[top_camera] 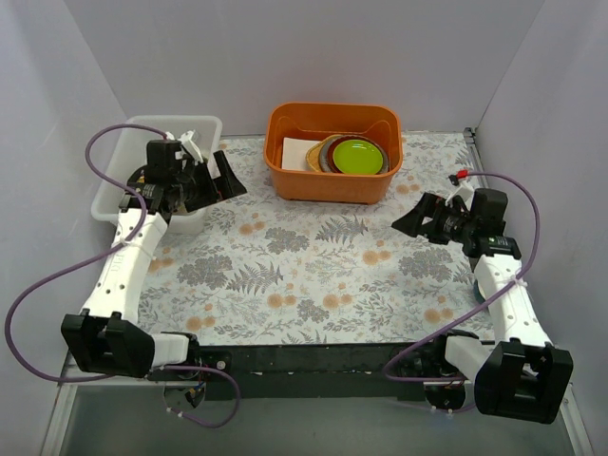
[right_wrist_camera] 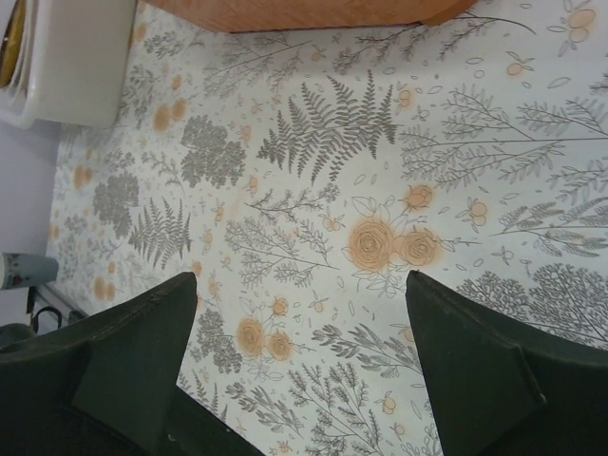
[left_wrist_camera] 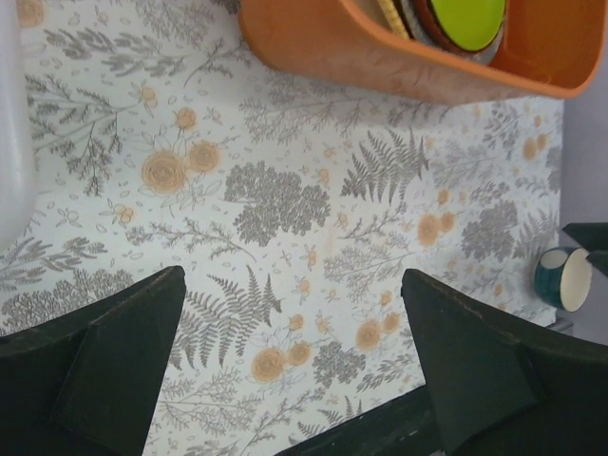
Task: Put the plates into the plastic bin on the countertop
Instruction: Reset both arms
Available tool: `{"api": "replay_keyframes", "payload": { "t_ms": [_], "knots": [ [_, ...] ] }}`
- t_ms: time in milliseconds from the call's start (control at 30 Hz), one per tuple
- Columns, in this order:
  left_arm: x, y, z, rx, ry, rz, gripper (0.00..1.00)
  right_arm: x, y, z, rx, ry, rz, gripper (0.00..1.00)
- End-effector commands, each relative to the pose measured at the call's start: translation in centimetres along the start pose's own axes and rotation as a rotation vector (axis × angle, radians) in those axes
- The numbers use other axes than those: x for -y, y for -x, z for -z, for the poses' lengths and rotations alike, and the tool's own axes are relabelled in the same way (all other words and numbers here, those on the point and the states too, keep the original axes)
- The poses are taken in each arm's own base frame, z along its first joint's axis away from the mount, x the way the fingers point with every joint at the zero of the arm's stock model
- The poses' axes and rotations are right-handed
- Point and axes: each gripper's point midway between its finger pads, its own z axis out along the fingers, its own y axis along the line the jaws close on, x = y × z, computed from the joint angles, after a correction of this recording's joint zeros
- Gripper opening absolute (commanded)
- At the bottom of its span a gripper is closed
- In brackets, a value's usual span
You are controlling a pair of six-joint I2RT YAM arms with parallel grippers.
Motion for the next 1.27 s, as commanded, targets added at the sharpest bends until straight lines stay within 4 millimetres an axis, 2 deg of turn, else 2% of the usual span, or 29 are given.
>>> {"api": "replay_keyframes", "payload": {
  "t_ms": [0,100,233,333,367,500,600,800,1233],
  "knots": [
    [-0.7,-3.7,0.5,-0.017,0.101,-0.08,0.98,0.8,1.6,1.6,0.068,-0.132,0.077,0.98],
    [-0.5,-5.5,0.4,-0.031,0.094,-0.089,0.98,1.8,1.0,2.1,0.071,-0.199,0.087,0.98],
    [-1.9,-9.0,0.1,-0.088,0.127,-0.062,0.98,3.4,-0.6,2.5,0.05,-0.267,0.069,0.98],
    [-2.7,-10.7,0.0,-0.101,0.135,-0.041,0.98,4.6,-1.8,2.8,0.04,-0.323,0.05,0.98],
    [-2.8,-11.1,0.1,-0.104,0.136,-0.037,0.98,5.3,-2.7,2.7,0.026,-0.347,0.032,0.98],
    [-3.6,-12.3,0.3,-0.102,0.148,-0.027,0.98,7.2,-3.9,3.5,0.038,-0.451,0.013,0.98],
    [-3.6,-11.9,0.7,-0.076,0.152,-0.033,0.98,8.1,-3.5,4.5,0.078,-0.528,0.012,0.98],
    [-3.3,-11.0,0.9,-0.043,0.151,-0.05,0.98,8.0,-2.6,5.4,0.131,-0.56,0.022,0.98],
    [-1.6,-10.2,-0.3,-0.018,0.048,-0.085,0.98,8.1,-2.7,4.9,0.13,-0.545,0.028,0.98]
  ]
}}
